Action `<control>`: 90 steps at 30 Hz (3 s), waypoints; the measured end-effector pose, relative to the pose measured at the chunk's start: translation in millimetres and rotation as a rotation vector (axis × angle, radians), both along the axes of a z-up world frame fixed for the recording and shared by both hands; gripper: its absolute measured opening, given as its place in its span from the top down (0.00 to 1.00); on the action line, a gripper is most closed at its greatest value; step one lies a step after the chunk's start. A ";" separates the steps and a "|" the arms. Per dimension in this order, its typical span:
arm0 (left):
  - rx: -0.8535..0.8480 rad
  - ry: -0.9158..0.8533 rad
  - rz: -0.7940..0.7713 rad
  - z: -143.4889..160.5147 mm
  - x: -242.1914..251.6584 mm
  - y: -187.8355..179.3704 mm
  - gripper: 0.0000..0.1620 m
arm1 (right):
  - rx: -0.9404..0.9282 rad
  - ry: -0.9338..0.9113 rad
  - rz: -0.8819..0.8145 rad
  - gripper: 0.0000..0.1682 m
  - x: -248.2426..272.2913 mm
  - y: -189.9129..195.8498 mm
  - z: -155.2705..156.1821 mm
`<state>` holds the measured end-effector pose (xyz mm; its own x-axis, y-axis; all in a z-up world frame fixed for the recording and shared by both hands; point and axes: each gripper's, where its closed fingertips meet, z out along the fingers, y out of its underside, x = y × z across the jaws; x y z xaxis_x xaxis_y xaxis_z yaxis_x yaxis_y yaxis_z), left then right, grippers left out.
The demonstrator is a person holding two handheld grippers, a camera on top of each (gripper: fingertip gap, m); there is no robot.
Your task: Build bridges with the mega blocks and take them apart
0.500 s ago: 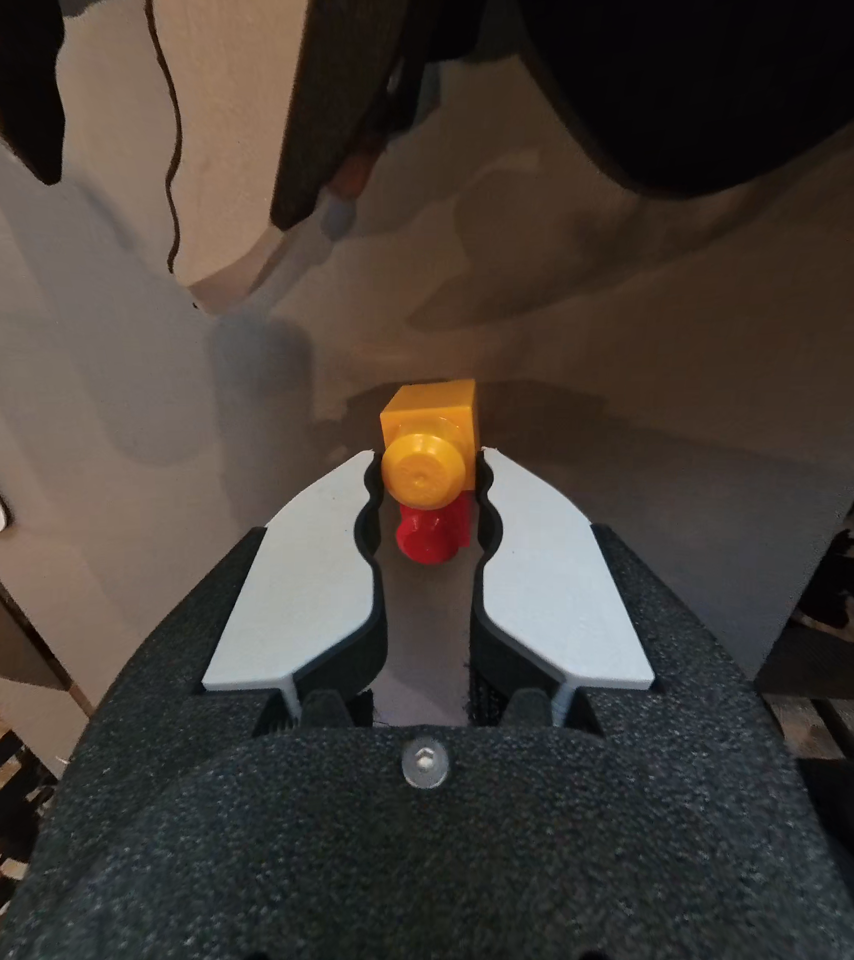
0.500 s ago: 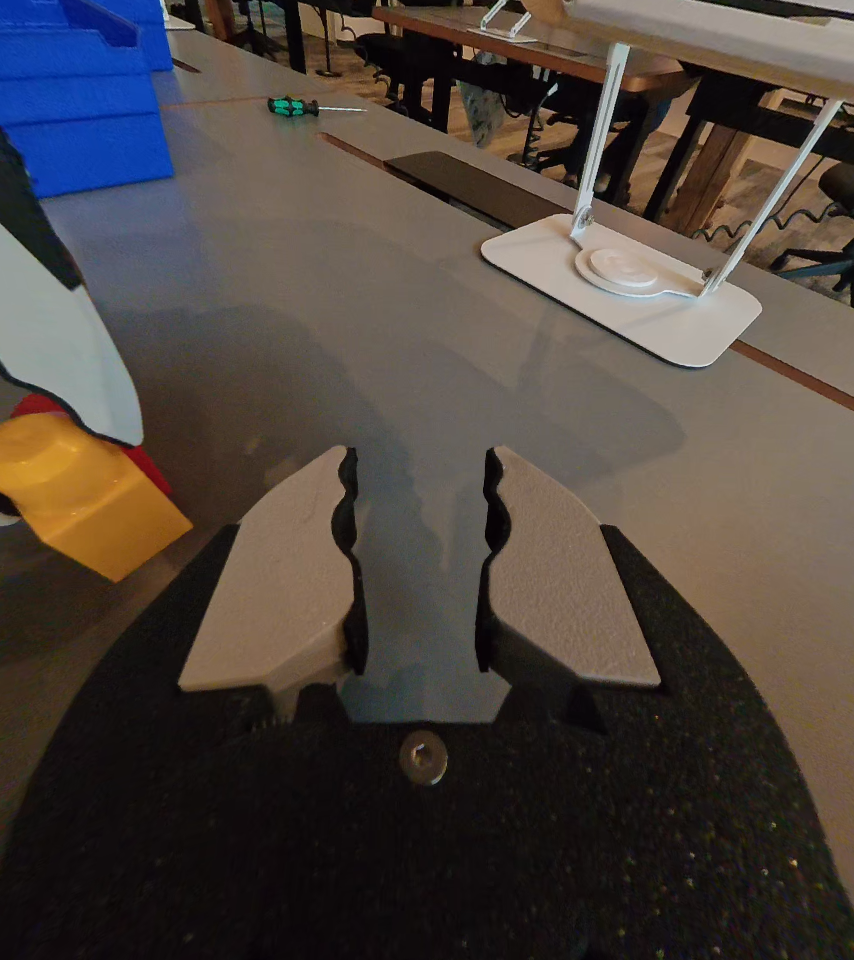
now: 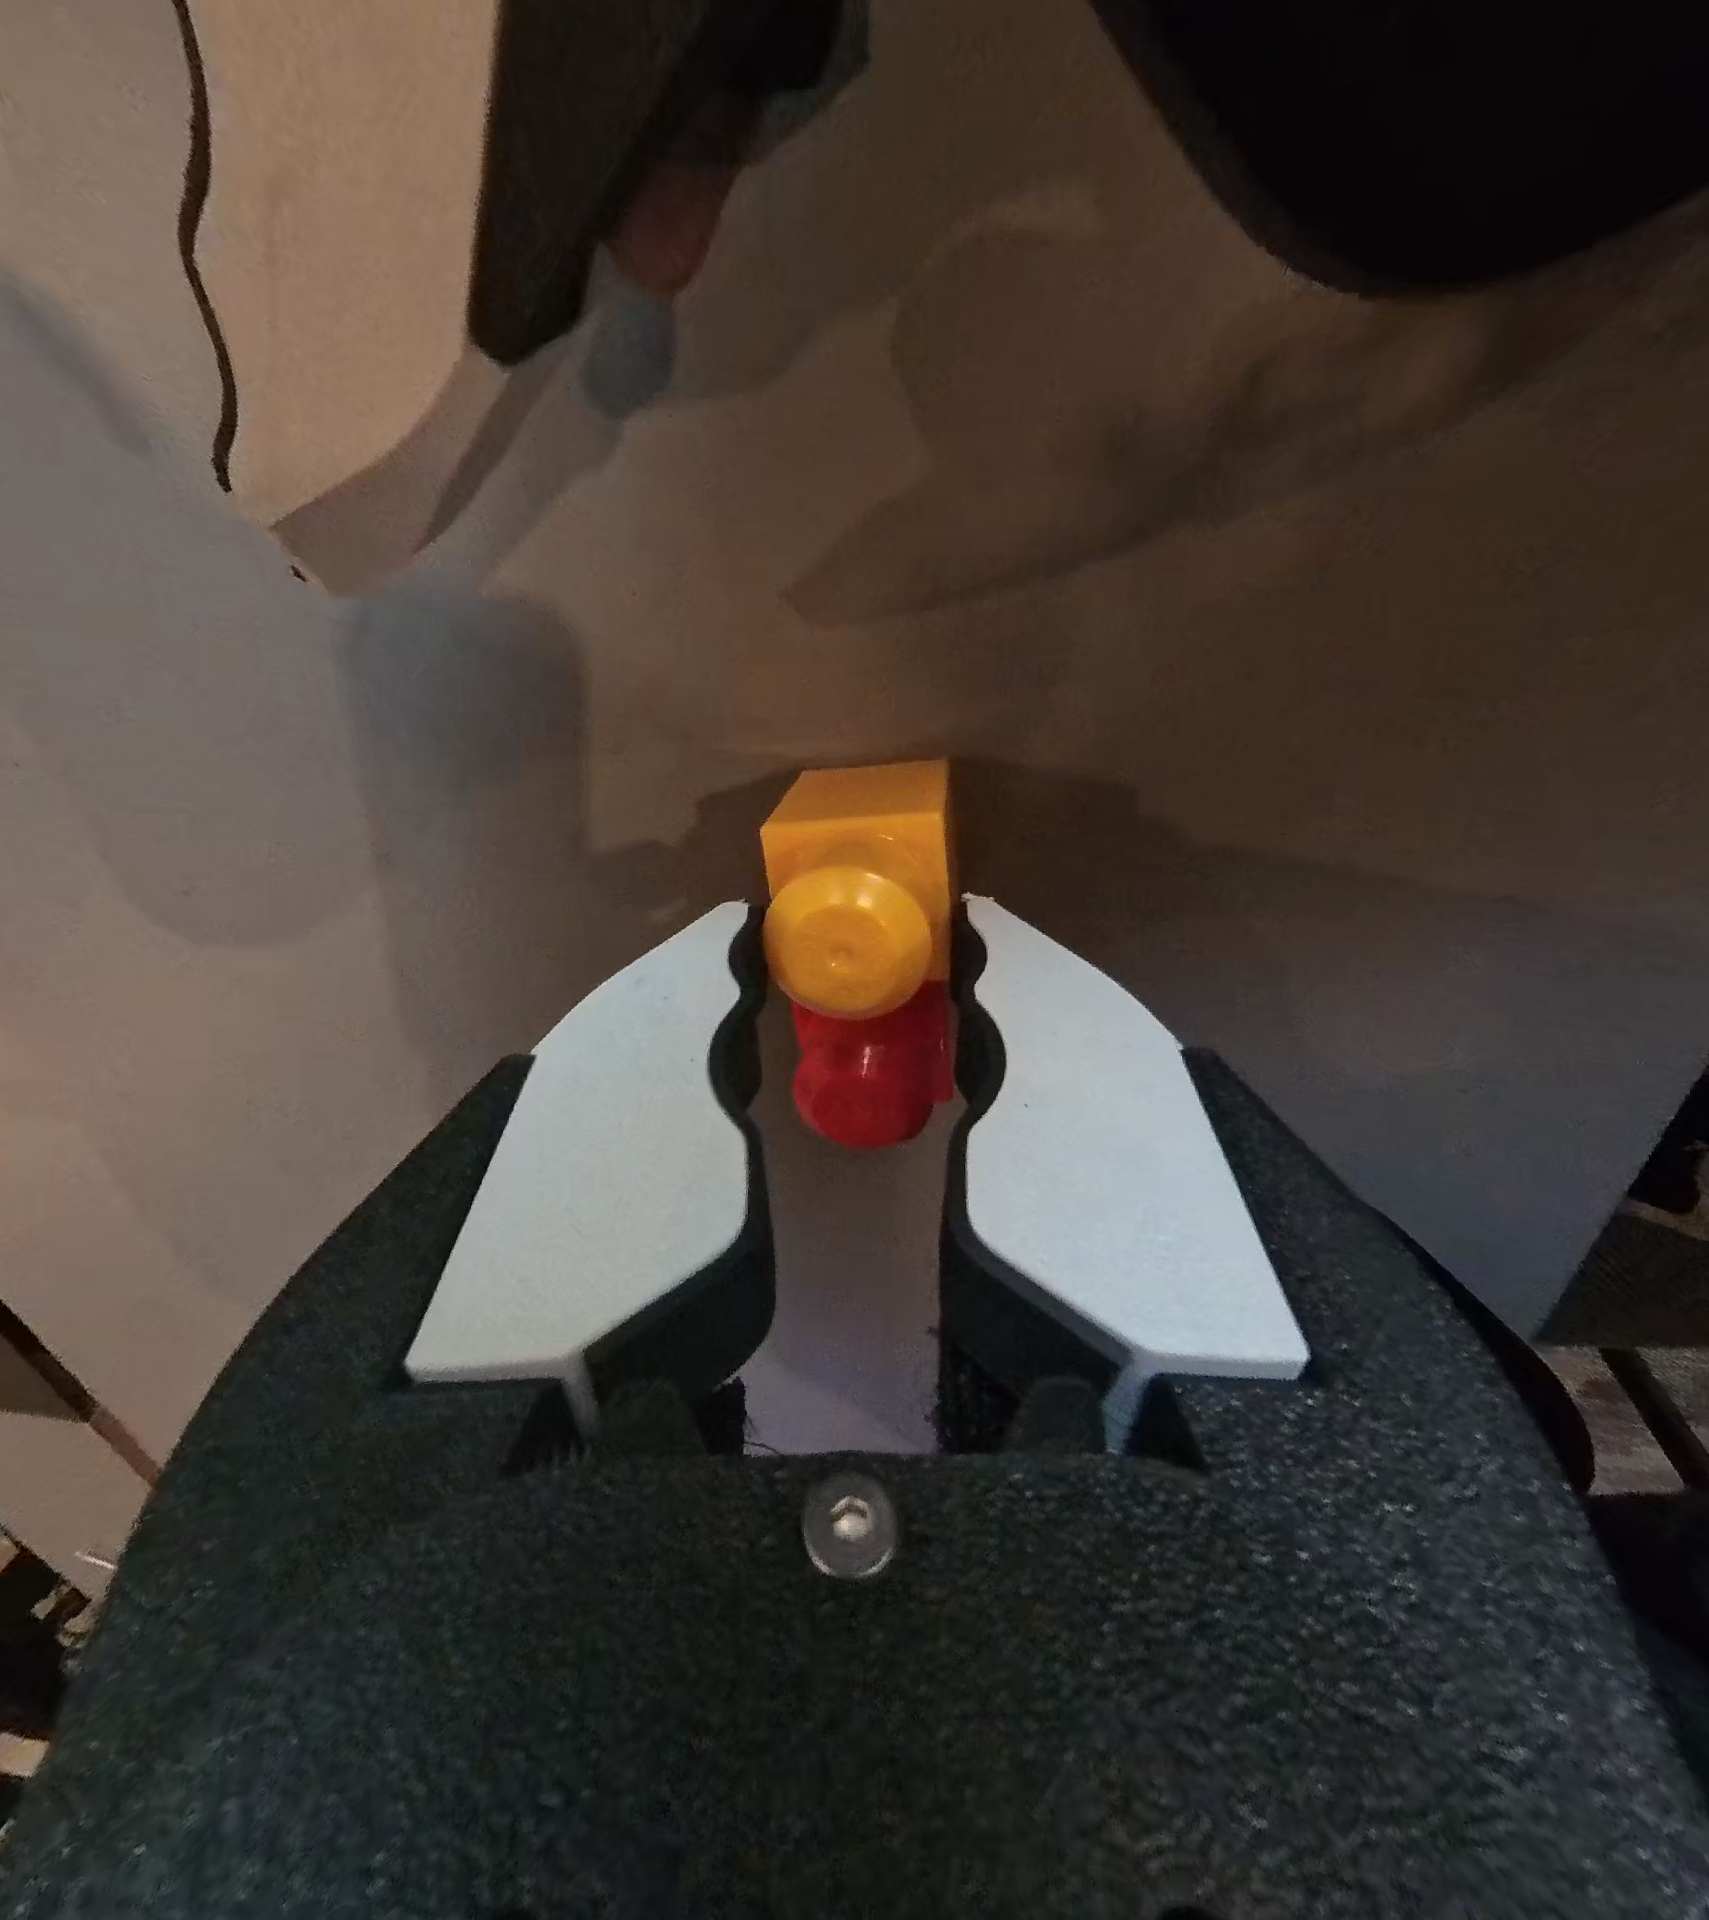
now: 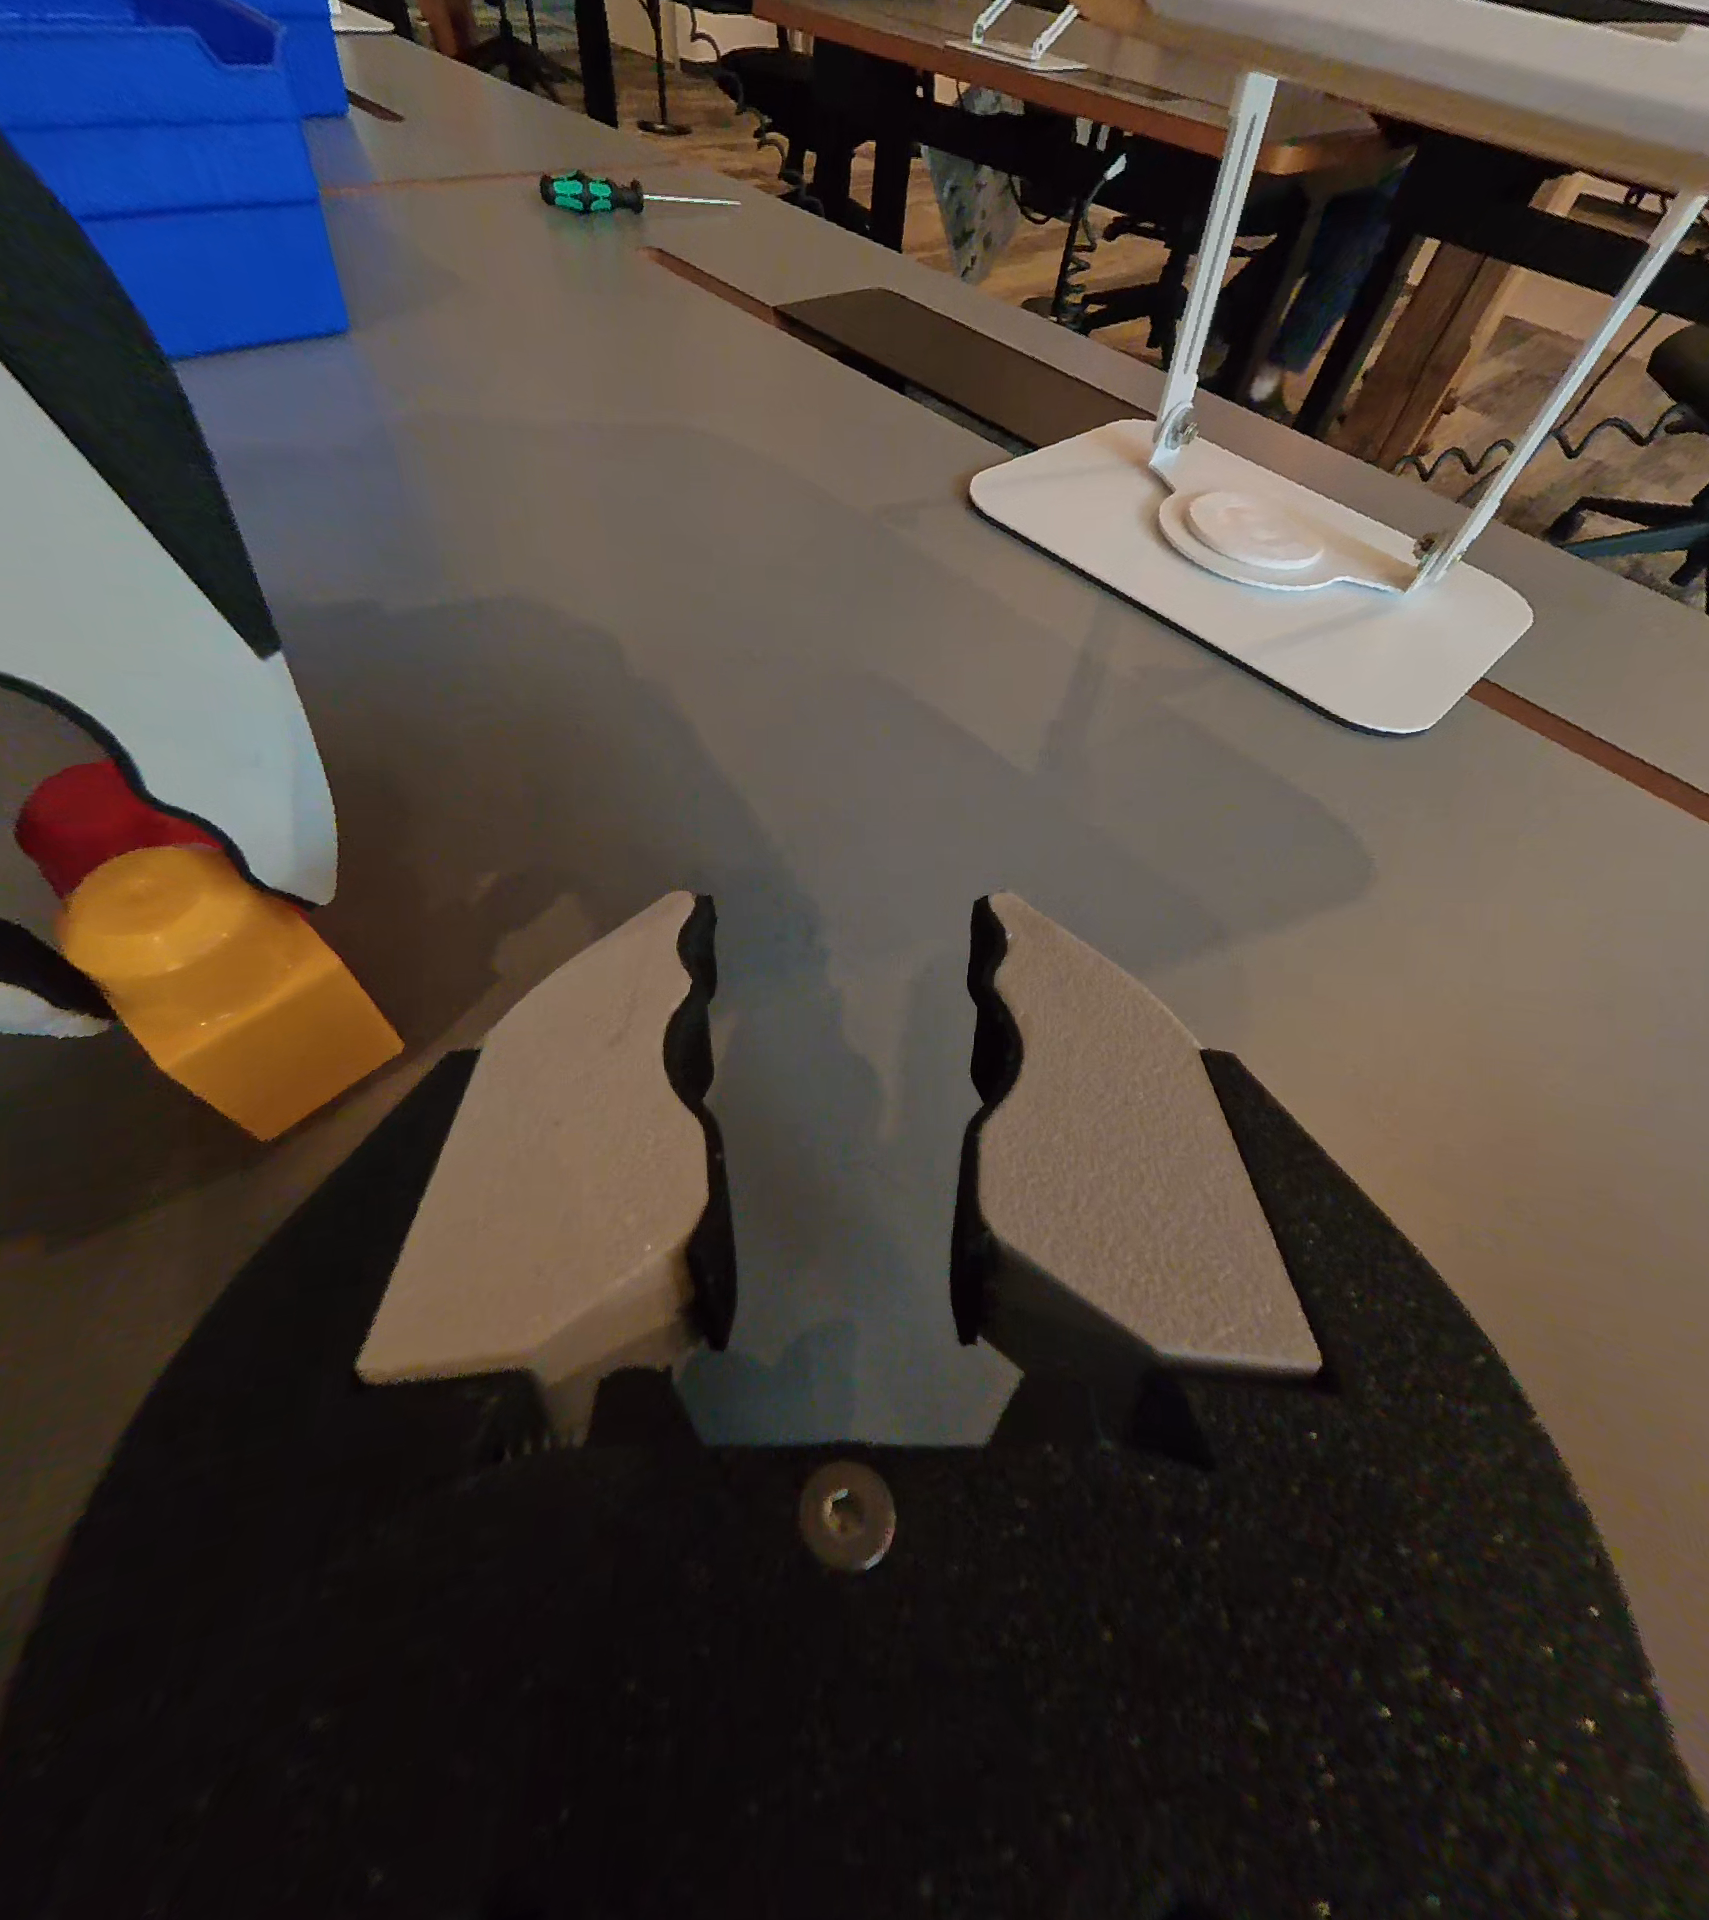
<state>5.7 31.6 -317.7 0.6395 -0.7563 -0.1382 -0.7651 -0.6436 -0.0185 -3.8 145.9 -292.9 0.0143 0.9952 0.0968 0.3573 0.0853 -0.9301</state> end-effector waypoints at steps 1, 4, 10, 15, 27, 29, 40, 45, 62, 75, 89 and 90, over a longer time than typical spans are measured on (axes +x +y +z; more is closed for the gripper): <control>-0.002 -0.002 -0.001 -0.9 0.2 -0.3 0.79 | 0.001 0.000 0.000 0.72 0.0 -0.1 0.0; -0.005 -0.008 -0.002 -3.0 1.1 -0.5 0.79 | -0.001 0.000 -0.001 0.72 0.1 0.4 -0.3; -0.004 -0.006 -0.003 -4.2 -1.1 0.0 0.79 | 0.000 -0.003 0.001 0.72 -0.2 0.0 -0.8; -0.002 -0.013 -0.003 -4.8 -1.5 0.2 0.79 | 0.001 -0.004 0.003 0.72 -0.3 -0.3 -1.0; -0.012 -0.018 -0.003 -6.3 -2.4 -1.9 0.79 | 0.001 -0.007 0.005 0.72 -0.4 -0.4 -1.3; -0.012 -0.023 -0.005 -6.2 -2.0 -2.1 0.79 | 0.001 -0.007 0.004 0.72 -0.4 0.0 -1.4; -0.017 -0.028 -0.003 -6.0 -4.0 -3.8 0.79 | 0.001 -0.012 0.005 0.72 -0.2 0.0 -2.3; -0.020 -0.028 -0.002 -5.9 -4.6 -4.3 0.79 | -0.001 -0.011 0.003 0.72 -0.1 0.3 -2.3; -0.034 -0.041 -0.008 -3.3 -5.6 -6.6 0.80 | 0.001 -0.014 0.003 0.72 0.0 0.5 -2.9; -0.033 -0.052 -0.014 -0.8 -5.3 -6.1 0.79 | 0.001 -0.017 0.004 0.72 0.0 0.5 -3.8; 0.025 -0.176 0.010 17.4 -0.5 -4.8 0.58 | 0.002 -0.015 0.004 0.72 0.5 0.3 -3.1; 0.035 -0.202 0.014 21.5 -0.5 -5.7 0.55 | 0.002 -0.016 0.004 0.72 0.5 0.1 -3.1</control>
<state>5.2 25.9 -296.2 0.6675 -0.7439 -0.0323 -0.7344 -0.6505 -0.1935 -3.2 146.0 -296.0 0.0088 0.9951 0.0989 0.3714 0.0886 -0.9243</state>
